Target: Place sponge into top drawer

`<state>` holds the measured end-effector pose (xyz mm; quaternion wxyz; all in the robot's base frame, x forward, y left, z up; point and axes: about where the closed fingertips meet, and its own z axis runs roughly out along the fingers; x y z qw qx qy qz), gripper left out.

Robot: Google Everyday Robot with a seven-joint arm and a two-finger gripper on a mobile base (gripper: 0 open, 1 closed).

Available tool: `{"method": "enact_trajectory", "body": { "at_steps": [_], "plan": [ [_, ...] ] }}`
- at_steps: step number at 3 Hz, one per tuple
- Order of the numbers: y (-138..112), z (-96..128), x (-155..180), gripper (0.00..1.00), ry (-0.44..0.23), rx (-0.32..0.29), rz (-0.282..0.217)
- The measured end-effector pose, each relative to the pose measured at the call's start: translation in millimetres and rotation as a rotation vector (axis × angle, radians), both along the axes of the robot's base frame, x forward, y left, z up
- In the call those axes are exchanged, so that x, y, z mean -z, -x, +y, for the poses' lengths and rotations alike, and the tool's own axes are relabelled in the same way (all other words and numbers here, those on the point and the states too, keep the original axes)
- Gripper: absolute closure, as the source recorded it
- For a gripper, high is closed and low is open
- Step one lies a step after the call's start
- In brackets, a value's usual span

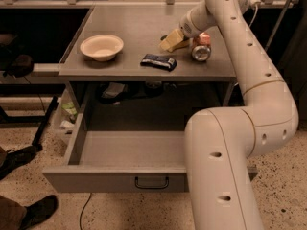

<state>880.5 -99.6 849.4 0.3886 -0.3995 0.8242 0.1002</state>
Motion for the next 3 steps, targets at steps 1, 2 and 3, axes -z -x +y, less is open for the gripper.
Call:
{"method": "enact_trajectory", "body": {
  "at_steps": [1,2,3],
  "plan": [
    [1.8,3.3,2.8,0.0,0.003,-0.01,0.013],
    [3.0,6.4,4.0,0.1,0.006,-0.02,0.019],
    [4.0,8.6,3.9,0.33,0.006,-0.029,0.021]
  ]
}}
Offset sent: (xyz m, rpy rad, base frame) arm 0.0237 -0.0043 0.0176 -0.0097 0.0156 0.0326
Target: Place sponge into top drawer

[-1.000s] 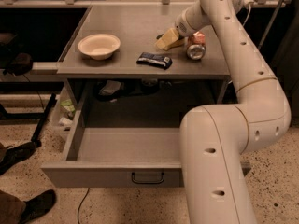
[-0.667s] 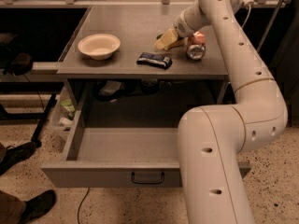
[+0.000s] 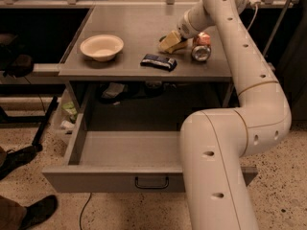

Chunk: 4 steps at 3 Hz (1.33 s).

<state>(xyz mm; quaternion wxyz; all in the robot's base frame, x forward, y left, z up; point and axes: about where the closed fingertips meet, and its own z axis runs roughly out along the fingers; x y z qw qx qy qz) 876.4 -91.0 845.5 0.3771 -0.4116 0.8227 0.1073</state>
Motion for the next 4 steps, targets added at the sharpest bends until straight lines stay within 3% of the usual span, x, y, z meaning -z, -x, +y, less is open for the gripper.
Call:
{"method": "enact_trajectory", "body": {
  "at_steps": [3,4],
  "plan": [
    [1,-4,-11,1.0,0.0,-0.012,-0.026],
    [-1,-18,-35,1.0,-0.017,0.013,-0.08]
  ]
}}
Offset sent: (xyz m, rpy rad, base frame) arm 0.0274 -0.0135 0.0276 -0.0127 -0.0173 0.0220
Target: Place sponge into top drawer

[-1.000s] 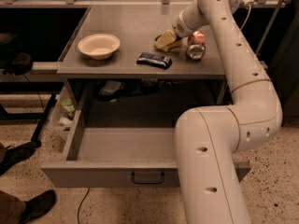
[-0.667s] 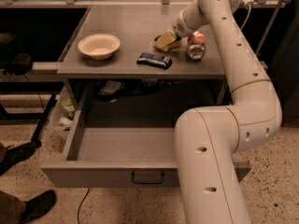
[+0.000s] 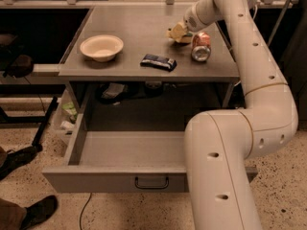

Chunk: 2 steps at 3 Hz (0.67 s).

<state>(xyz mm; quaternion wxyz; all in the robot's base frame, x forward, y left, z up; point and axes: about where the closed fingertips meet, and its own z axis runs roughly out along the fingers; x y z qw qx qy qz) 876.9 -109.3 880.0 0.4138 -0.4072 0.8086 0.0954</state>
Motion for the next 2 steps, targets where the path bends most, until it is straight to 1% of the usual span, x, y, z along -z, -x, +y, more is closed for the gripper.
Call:
{"method": "enact_trajectory", "body": {
  "at_steps": [1,2],
  "plan": [
    [-1,-17,-27,1.0,-0.017,0.029,-0.058],
    [0,-35,-50,1.0,-0.03,0.068,-0.103]
  ]
}}
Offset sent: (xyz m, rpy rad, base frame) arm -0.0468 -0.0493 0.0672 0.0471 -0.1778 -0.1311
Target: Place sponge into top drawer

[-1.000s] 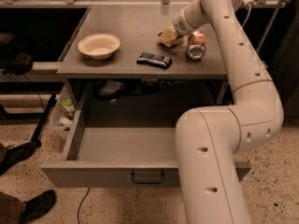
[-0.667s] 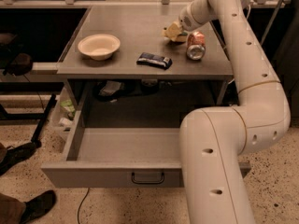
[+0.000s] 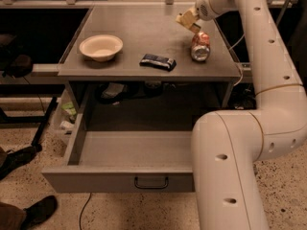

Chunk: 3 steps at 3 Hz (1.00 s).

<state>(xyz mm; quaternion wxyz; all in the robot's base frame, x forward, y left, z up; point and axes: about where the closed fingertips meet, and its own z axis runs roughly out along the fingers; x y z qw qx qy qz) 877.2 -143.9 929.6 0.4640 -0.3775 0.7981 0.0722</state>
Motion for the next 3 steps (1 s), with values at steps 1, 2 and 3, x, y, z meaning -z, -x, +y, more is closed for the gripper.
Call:
{"method": "enact_trajectory", "body": {
  "at_steps": [1,2,3],
  "plan": [
    [4,-15,-20,1.0,-0.033,0.018,-0.04],
    [13,-27,-38,1.0,-0.085,0.016,-0.071],
    [23,-29,-54,1.0,-0.123,0.015,-0.088]
  ]
}}
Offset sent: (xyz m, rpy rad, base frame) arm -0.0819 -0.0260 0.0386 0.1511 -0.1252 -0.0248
